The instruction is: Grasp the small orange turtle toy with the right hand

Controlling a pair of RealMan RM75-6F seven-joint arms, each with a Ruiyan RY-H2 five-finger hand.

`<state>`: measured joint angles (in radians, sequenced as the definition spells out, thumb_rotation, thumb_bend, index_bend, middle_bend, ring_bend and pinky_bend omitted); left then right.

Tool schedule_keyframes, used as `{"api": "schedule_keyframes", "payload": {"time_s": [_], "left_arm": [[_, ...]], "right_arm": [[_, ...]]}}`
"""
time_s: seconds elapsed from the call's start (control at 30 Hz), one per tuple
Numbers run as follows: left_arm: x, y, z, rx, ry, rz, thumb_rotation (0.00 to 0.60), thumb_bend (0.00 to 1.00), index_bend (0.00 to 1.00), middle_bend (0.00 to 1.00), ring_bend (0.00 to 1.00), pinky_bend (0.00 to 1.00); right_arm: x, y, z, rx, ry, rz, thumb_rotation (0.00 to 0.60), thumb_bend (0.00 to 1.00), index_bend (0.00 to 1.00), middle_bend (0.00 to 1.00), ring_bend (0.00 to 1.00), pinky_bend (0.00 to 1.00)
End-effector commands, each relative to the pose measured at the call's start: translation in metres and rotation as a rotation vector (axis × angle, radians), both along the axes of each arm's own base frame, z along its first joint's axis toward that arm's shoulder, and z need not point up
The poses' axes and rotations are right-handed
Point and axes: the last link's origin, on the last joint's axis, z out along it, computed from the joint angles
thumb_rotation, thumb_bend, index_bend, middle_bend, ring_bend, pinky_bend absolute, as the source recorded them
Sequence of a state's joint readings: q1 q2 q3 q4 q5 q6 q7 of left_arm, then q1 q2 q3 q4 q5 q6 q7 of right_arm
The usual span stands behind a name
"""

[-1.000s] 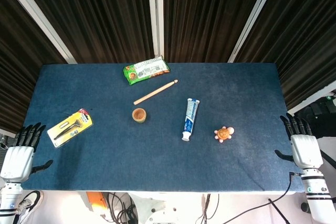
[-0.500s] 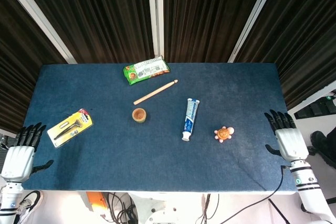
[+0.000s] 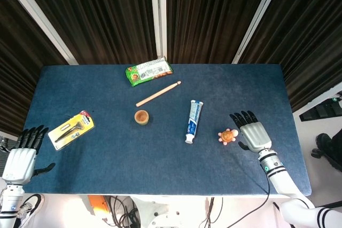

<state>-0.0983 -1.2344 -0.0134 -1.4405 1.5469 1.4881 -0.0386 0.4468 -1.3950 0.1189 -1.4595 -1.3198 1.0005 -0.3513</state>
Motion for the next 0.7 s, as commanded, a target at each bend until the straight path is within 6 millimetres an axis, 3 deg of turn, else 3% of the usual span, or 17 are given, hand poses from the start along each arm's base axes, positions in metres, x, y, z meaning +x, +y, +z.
{"api": "schedule_keyframes", "payload": {"time_s": [0.03,0.43,0.7], "left_arm": [[-0.001,0.000,0.000,-0.002,-0.002,0.001,0.600,0.06,0.05,0.01,0.00,0.00],[-0.006,0.001,0.000,-0.006,-0.011,0.000,0.600,0.06,0.05,0.01,0.00,0.00],[-0.009,0.002,-0.001,-0.009,-0.013,0.009,0.600,0.06,0.05,0.01,0.00,0.00]], "right_arm": [[0.003,0.001,-0.008,0.015,0.016,0.019,0.600,0.17,0.02,0.10,0.00,0.00],[0.007,0.001,-0.023,0.026,0.018,0.053,0.600,0.23,0.15,0.21,0.00,0.00],[0.006,-0.001,-0.032,0.019,0.031,0.082,0.600,0.27,0.39,0.35,0.00,0.00]]}}
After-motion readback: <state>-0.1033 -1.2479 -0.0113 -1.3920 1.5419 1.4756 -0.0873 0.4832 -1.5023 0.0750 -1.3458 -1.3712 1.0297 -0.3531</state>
